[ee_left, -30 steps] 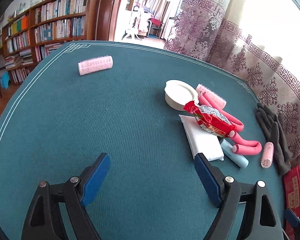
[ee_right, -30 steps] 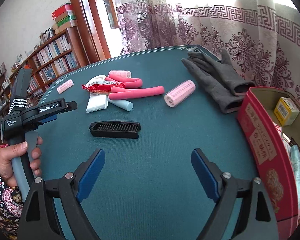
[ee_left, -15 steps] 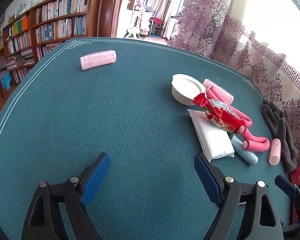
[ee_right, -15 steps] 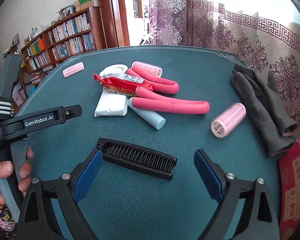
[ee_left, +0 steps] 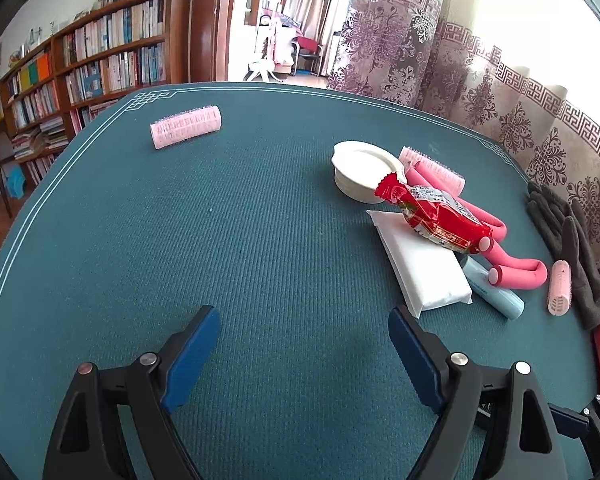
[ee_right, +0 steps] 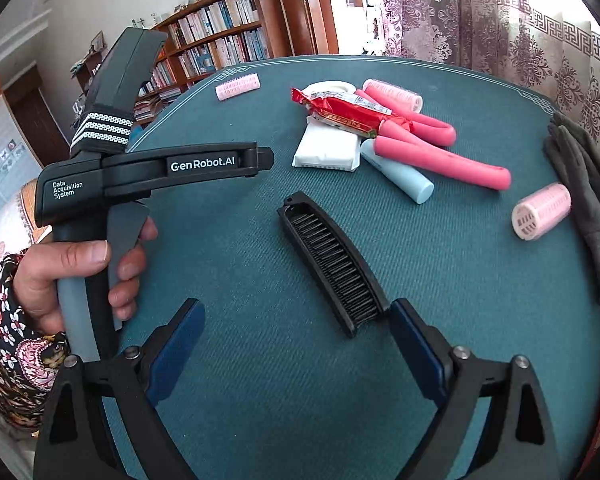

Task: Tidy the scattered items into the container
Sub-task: 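Lower the right gripper onto the black comb and close it, then grasp the white tissue packet with the left gripper while the right gripper holds the comb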

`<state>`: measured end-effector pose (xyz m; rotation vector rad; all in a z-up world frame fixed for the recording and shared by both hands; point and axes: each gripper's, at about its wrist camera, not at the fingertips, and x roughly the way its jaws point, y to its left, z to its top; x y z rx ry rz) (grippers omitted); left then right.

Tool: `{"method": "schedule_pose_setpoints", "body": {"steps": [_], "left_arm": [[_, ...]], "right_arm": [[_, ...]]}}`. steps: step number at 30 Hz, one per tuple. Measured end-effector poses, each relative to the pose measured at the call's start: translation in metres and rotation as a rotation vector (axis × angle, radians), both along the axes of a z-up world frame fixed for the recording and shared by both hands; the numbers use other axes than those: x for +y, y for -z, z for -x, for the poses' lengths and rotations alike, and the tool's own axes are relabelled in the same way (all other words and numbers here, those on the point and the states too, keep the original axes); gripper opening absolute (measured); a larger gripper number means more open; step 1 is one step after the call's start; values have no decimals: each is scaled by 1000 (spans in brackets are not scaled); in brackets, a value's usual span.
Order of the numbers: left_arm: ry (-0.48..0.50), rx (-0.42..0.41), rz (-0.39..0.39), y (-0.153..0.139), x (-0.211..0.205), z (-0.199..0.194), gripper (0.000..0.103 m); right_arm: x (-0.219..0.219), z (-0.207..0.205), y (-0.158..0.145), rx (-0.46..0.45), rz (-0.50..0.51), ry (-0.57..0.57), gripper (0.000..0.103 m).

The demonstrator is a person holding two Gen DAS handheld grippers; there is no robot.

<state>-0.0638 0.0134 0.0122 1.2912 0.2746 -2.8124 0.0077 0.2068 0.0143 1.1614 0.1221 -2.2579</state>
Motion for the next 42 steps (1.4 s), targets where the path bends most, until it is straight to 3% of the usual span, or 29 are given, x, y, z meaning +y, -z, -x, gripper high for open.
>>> {"method": "schedule_pose_setpoints", "body": {"steps": [3, 5, 7, 13, 17, 20, 22, 28, 34, 39, 42], "left_arm": [[6, 0, -4, -1, 1, 0, 88], [7, 0, -3, -1, 1, 0, 88], [8, 0, 0, -1, 1, 0, 88], [14, 4, 10, 0, 3, 1, 88], [30, 3, 16, 0, 7, 1, 88], [45, -3, 9, -2, 12, 1, 88], [55, -7, 2, -3, 16, 3, 88], [102, -13, 28, -8, 41, 10, 88], [121, -11, 102, -9, 67, 36, 88], [120, -29, 66, -5, 70, 60, 88], [102, -32, 96, -5, 68, 70, 88]], "right_arm": [[2, 6, -2, 38, -32, 63, 88], [3, 15, -1, 44, -57, 106, 71], [3, 27, 2, 40, -84, 141, 64], [-12, 33, 6, 82, -140, 117, 59], [-18, 30, 7, 110, -147, 96, 48], [-10, 29, 6, 110, -133, 141, 33], [1, 28, 5, 106, -138, 201, 29], [30, 20, 5, 91, -96, 318, 29], [35, 19, 6, 85, -58, 323, 29], [41, 20, 7, 71, -10, 323, 29], [43, 20, 7, 66, 8, 323, 29]]}}
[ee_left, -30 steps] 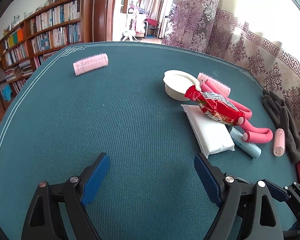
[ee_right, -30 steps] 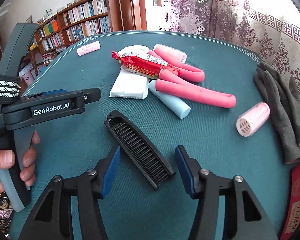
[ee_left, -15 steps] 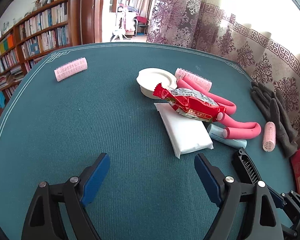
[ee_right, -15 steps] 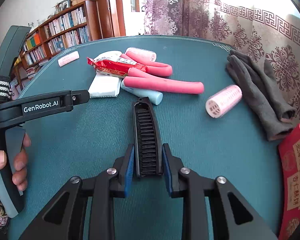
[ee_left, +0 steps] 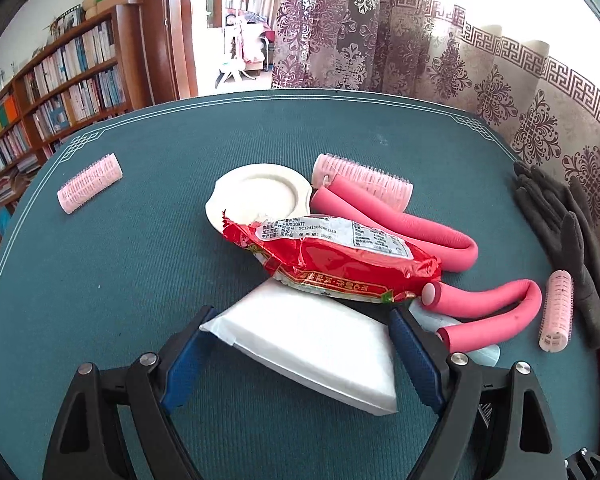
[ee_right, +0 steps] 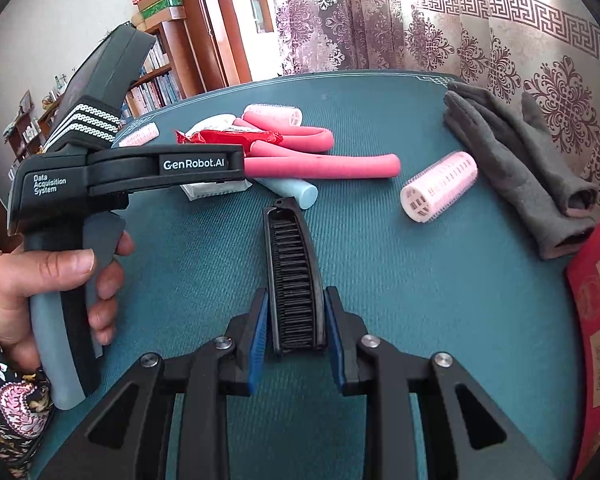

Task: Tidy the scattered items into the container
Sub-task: 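Grasp the white tissue packet with the left gripper while the right gripper holds the comb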

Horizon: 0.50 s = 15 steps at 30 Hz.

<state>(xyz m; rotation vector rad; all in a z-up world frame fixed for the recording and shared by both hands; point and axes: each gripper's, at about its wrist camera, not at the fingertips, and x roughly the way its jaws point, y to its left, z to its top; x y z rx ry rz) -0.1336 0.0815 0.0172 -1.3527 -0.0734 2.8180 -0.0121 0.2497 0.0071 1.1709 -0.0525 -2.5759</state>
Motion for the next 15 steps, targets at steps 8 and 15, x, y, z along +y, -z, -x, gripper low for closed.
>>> {"method": "schedule_pose_setpoints", "body": {"steps": [8, 15], "left_arm": [[-31, -16, 40, 7, -28, -11, 88], [-62, -26, 49, 9, -51, -34, 95]], "right_arm": [[2, -1, 1, -3, 26, -1, 29], [2, -1, 1, -3, 27, -1, 29]]}}
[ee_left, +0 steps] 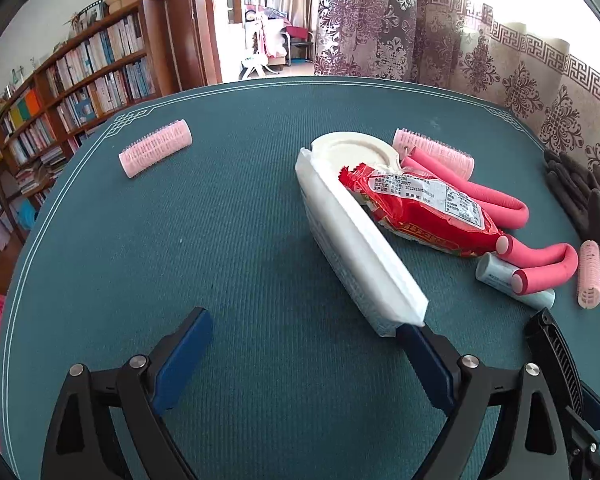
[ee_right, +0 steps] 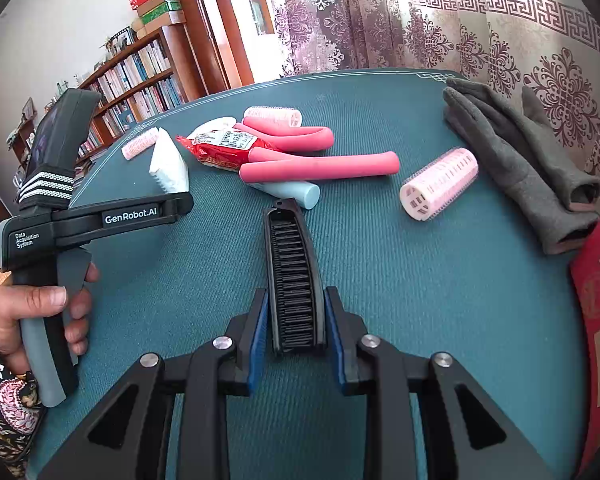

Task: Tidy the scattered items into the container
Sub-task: 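Grasp the white tissue packet with the left gripper while the right gripper holds the comb, then carry the white packet and black comb into the red tin and release both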

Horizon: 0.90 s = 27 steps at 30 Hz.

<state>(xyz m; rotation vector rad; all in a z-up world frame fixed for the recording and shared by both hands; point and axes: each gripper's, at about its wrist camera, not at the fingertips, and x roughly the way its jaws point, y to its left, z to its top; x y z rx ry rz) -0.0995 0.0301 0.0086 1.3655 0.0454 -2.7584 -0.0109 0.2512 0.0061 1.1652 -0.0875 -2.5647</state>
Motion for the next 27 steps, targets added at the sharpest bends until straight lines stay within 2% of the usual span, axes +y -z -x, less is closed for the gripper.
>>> {"method": "schedule_pose_setpoints", "body": {"steps": [10, 13, 15, 17, 22, 27], "left_arm": [[1, 7, 48, -2, 13, 9, 95], [-12, 15, 36, -2, 8, 15, 94], [-13, 23, -4, -4, 2, 17, 80], [-15, 29, 7, -8, -1, 17, 49], [-2, 20, 4, -9, -4, -1, 49], [45, 17, -58, -7, 4, -34, 49]], "right_arm": [[0, 1, 0, 0, 3, 0, 29], [0, 1, 0, 0, 4, 0, 29], [0, 1, 0, -1, 5, 0, 29], [1, 1, 0, 0, 5, 0, 29], [1, 1, -1, 0, 7, 1, 29], [7, 0, -1, -4, 60, 8, 29]]}}
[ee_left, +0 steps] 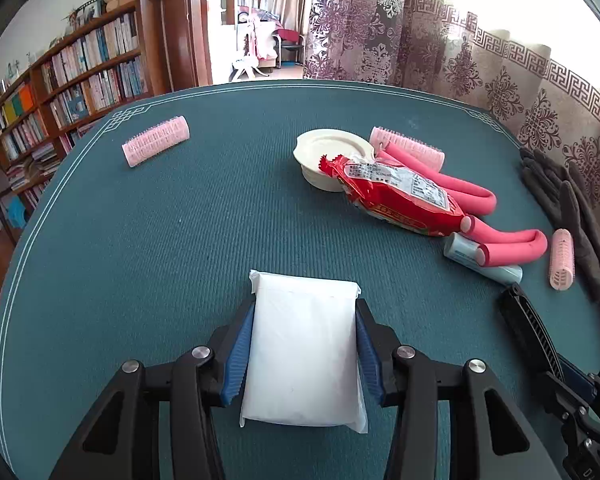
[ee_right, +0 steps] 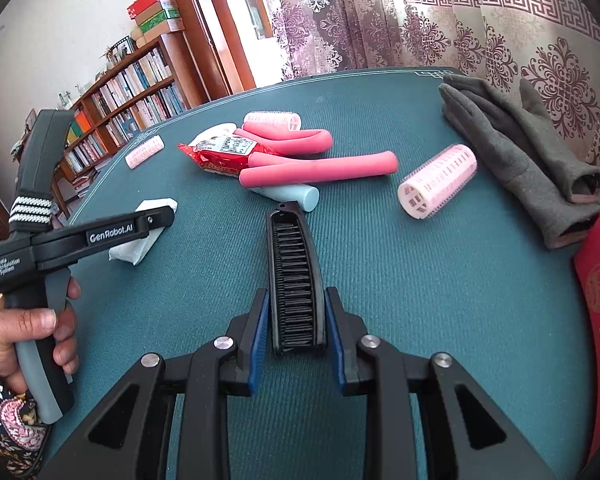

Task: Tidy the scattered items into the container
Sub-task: 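Carry the white packet and black comb into the red tin and release both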

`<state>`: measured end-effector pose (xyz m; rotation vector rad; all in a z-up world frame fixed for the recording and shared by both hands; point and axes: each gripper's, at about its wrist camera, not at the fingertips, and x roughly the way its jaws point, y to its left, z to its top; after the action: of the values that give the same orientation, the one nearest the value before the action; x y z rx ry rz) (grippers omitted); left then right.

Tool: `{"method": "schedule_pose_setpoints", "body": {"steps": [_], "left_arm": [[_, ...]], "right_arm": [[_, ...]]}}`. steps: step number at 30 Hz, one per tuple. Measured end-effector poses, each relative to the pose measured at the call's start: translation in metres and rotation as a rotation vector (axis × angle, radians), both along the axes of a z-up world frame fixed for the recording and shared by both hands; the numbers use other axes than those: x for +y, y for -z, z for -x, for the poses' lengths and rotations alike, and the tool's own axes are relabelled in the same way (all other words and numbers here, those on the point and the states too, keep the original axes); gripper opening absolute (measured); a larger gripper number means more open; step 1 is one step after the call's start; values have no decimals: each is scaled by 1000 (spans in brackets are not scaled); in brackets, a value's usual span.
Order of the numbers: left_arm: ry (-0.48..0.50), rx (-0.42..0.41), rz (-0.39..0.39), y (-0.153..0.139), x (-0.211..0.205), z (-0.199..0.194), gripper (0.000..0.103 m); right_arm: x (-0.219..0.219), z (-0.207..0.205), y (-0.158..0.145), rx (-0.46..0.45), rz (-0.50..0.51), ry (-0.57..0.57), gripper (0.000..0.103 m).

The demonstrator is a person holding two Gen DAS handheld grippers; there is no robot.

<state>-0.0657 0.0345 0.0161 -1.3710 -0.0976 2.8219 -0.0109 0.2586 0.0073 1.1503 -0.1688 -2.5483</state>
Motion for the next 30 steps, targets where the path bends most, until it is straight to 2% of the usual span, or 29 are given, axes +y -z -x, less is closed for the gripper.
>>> {"method": "schedule_pose_setpoints", "body": {"steps": [4, 13, 19, 26, 30], "left_arm": [[24, -7, -21, 0, 4, -17, 49], [59, -20, -39, 0, 14, -40, 49], [86, -18, -56, -5, 24, -48, 49], [187, -2, -61, -18, 63, -57, 49], [254, 5, -68, -27, 92, -60, 49]], "right_arm": [[7, -1, 0, -5, 51, 18, 29], [15, -7, -10, 21, 96, 49, 28], [36, -34, -29, 36, 158, 81, 28], [83, -72, -64, 123, 157, 200, 29], [123, -94, -77, 175, 96, 304, 29]]}}
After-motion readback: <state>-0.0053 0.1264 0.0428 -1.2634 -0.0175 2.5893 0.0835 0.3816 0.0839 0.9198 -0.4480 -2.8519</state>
